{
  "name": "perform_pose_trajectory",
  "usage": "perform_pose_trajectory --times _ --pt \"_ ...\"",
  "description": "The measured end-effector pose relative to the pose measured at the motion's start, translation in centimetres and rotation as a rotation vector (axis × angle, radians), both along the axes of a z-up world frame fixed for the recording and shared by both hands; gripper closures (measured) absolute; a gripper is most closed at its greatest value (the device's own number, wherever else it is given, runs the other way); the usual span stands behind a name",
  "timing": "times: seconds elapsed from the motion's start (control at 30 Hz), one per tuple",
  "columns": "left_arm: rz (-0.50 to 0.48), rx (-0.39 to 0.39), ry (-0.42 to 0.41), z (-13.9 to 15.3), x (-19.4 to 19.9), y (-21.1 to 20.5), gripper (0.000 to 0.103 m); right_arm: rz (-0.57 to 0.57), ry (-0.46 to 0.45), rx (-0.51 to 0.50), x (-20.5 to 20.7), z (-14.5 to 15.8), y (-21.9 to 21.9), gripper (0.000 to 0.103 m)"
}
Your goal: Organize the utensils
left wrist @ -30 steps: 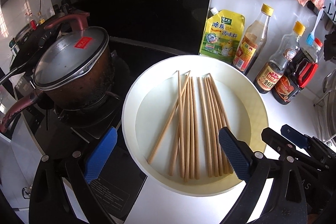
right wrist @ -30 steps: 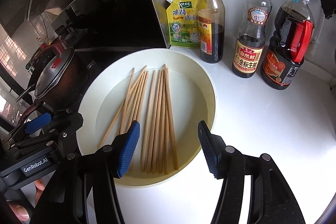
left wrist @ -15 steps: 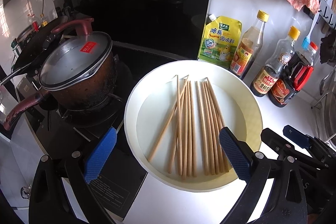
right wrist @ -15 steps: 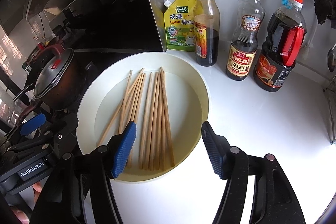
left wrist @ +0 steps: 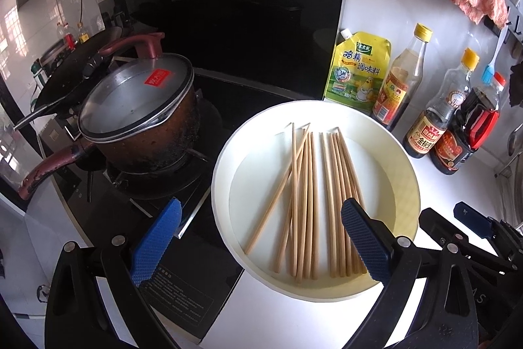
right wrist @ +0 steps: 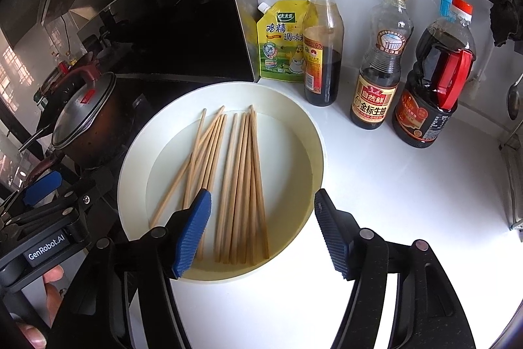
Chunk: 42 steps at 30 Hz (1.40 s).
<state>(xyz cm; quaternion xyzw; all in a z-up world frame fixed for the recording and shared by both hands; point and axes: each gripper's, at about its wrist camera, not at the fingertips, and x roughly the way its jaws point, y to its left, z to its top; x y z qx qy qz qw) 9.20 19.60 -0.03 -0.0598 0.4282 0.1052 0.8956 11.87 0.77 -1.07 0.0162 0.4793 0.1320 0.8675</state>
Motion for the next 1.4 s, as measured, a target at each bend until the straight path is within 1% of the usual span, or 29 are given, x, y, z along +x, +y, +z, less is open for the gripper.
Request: perform_pose_trajectory --times 0.2,0.83,1.4 --pt "-0.001 0.005 -0.001 0.2 -0.2 -0.3 0.006 0.011 0.007 -0.003 -0.1 0.0 0.2 0.040" --pt "-0.003 -0.003 0.032 -0.2 -0.2 -0.7 0.006 0.009 0.008 -0.004 -0.2 -0.1 0.0 0.040" --pt "-0.005 0.008 0.032 -0.1 -0.1 -1.1 0.006 0.013 0.009 -0.001 -0.4 -0.2 -0.1 0.040"
